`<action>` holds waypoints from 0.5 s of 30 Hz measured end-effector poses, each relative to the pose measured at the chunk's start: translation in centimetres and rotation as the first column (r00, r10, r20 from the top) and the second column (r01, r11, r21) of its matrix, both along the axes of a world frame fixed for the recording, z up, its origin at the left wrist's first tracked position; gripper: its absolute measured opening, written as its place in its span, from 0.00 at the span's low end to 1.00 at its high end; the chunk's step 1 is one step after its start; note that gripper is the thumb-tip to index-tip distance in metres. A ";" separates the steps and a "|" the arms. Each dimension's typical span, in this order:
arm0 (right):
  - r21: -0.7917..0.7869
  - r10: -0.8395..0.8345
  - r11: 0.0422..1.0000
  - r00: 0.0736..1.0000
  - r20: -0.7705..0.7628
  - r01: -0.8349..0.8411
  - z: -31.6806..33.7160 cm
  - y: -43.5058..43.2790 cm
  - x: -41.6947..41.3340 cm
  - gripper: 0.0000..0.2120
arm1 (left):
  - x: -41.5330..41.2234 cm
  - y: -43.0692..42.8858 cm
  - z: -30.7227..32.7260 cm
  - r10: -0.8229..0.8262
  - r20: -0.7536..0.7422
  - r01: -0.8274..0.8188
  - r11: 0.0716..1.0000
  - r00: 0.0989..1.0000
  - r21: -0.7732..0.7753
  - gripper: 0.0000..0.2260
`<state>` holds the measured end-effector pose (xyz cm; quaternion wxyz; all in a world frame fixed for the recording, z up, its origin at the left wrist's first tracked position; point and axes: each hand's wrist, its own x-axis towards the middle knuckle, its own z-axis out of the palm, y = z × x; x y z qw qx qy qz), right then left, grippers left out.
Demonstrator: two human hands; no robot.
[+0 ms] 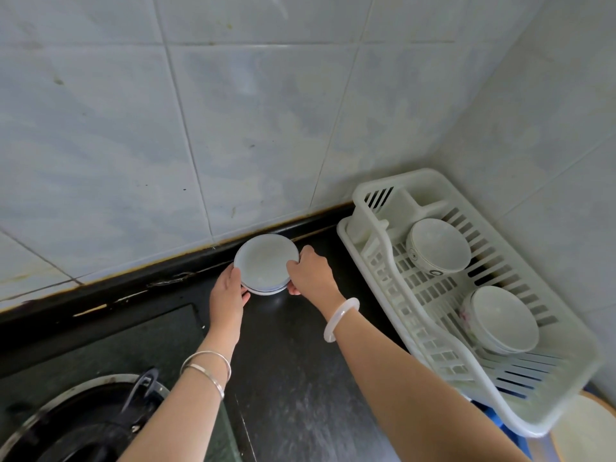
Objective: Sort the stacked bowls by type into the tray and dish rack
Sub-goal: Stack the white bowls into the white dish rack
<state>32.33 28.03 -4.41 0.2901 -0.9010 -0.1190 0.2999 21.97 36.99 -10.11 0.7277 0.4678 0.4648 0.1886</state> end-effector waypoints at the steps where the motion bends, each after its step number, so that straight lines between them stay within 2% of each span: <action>1: 0.007 -0.003 1.000 1.000 -0.015 0.003 0.0 -0.1 0.1 0.12 | 0.1 0.2 0.0 -0.007 -0.005 0.008 1.000 1.000 0.011 0.18; 5: 0.074 -0.057 0.995 0.988 -0.142 0.068 0.0 -0.6 0.6 0.14 | 0.3 0.7 0.2 -0.029 -0.015 0.029 0.999 0.999 0.027 0.17; 10: 0.277 -0.086 0.924 0.850 -0.520 0.263 -0.2 -1.7 0.5 0.23 | 0.6 0.9 1.1 -0.034 -0.023 0.034 0.999 0.999 -0.024 0.17; 15: 0.346 -0.109 0.886 0.863 -0.493 0.310 0.2 -3.3 0.0 0.24 | 0.1 -0.1 2.6 -0.056 -0.053 0.058 0.998 0.997 0.036 0.16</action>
